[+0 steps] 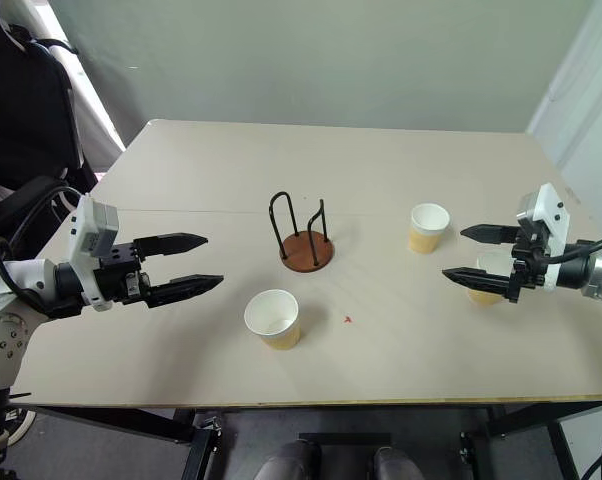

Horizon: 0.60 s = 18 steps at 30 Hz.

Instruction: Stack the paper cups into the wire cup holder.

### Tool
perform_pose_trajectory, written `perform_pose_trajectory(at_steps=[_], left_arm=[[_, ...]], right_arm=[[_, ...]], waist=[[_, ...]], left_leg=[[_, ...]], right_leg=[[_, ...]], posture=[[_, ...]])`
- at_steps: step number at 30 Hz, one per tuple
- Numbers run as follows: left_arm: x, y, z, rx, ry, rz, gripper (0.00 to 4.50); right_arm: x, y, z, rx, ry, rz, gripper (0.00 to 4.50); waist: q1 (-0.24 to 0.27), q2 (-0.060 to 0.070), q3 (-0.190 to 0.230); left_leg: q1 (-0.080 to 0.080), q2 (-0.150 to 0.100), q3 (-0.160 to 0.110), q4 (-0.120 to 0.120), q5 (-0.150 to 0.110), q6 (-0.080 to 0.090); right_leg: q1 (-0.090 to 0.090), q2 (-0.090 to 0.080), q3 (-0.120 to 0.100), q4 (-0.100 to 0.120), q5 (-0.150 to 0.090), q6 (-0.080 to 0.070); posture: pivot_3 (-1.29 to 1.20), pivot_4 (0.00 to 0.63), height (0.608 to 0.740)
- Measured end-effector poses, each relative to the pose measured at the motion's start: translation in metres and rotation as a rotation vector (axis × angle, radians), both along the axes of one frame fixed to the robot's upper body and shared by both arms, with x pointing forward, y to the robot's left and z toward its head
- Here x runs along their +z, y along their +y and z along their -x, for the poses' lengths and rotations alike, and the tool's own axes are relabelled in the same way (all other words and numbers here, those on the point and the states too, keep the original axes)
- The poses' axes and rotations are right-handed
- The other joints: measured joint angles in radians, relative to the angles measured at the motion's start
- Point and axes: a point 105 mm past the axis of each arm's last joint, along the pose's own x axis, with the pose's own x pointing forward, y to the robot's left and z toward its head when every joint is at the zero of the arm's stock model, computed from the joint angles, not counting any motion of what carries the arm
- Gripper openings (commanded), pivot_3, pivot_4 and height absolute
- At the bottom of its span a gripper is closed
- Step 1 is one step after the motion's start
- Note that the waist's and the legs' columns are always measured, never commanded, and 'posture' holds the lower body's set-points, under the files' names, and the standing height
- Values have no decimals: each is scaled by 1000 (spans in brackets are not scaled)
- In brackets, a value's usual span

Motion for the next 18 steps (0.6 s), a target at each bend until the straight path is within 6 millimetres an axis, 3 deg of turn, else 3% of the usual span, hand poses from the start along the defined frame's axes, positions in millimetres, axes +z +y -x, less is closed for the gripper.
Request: perform_pose_trajectory(at_steps=[9,14,18], left_arm=[[0,0,1,-13,3,-3,4471],[3,1,3,-17,4,-23,4471],[6,2,8,-44,9,-47,4471]], right_arm=[[-1,-7,3,-10,15,27,4500],[7,-24,7,-50,18,67,4500],[-2,-41,3,-118,32,202,4500]], waist=[[0,0,0],[1,0,0],[0,0,0]], left_leg=[[0,0,1,0,0,0],[0,1,1,0,0,0],[0,2,2,0,0,-1]], right_leg=[[0,0,0,0,0,0],[0,0,0,0,0,0],[0,0,0,0,1,-1]], posture=[[0,150,740],[0,150,740],[0,150,740]])
